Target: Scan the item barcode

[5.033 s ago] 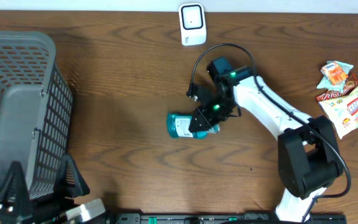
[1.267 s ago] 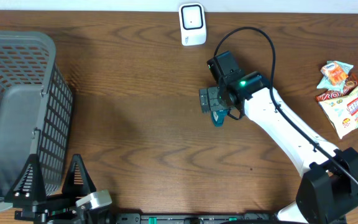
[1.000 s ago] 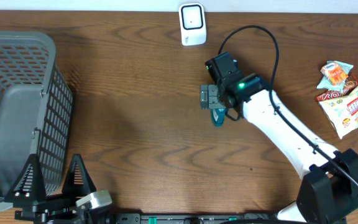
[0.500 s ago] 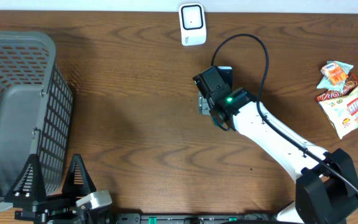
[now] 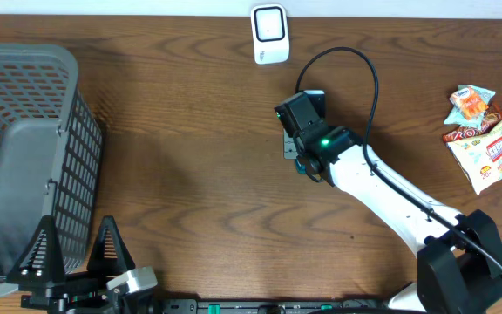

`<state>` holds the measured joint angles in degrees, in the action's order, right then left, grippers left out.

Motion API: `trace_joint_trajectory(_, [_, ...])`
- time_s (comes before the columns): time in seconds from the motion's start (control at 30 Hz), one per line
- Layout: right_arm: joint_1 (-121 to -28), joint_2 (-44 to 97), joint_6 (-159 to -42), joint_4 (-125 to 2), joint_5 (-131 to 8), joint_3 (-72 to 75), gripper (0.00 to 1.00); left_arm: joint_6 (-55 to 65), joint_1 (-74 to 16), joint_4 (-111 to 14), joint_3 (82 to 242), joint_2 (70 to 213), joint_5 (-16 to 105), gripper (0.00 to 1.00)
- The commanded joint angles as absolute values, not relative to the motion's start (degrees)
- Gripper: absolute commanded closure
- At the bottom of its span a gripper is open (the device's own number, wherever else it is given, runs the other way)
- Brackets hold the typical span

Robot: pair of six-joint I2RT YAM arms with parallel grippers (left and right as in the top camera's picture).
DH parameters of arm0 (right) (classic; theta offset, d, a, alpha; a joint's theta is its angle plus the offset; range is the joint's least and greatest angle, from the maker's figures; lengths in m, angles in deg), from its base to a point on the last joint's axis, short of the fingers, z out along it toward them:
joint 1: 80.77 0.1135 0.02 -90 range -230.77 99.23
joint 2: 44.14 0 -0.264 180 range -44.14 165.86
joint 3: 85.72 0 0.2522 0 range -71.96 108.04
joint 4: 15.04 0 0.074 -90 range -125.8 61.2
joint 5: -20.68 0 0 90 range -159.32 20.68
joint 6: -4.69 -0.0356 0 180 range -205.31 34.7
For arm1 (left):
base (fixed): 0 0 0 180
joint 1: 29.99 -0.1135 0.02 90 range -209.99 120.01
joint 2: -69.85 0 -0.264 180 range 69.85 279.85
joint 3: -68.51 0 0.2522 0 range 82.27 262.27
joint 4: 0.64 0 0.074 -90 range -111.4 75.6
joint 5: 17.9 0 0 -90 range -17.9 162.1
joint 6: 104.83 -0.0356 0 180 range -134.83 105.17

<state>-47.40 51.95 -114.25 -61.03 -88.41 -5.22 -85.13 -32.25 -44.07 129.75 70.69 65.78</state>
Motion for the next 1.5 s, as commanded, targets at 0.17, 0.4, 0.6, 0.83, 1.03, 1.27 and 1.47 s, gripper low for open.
trace_joint_trajectory(0.17, [-53.21, 52.61, -111.89, -56.77, -76.28, -10.9, 0.99, -84.22, -32.6, -43.9, 129.36, 69.99, 65.01, 0.02])
trace_joint_trajectory(0.4, [-59.27, 49.83, -103.63, -56.59, -44.68, -7.89, 0.99, -84.19, -32.6, -44.31, 129.36, 69.99, 64.03, 0.02])
trace_joint_trajectory(0.6, [-66.13, 47.23, -104.44, -53.49, -20.68, -7.76, 0.99, -84.19, -32.6, -45.01, 126.69, 69.99, 57.58, 0.02])
trace_joint_trajectory(0.83, [-71.77, 47.28, -101.36, -51.57, -4.31, -7.8, 0.99, -84.22, -32.6, -44.33, 119.5, 69.99, 56.01, 0.02])
trace_joint_trajectory(1.03, [-72.1, 47.26, -100.44, -49.95, -0.81, -7.8, 0.99, -84.22, -32.6, -44.11, 116.68, 69.99, 52.92, 0.02])
trace_joint_trajectory(1.27, [-72.03, 47.23, -99.35, -49.82, -3.09, -7.8, 0.99, -84.22, -32.6, -43.11, 113.93, 69.99, 39.33, 0.02])
trace_joint_trajectory(1.47, [-71.4, 47.23, -98.89, -48.92, -13.88, -7.8, 0.99, -84.24, -32.53, -42.32, 111.2, 70.19, 33.34, 0.02])
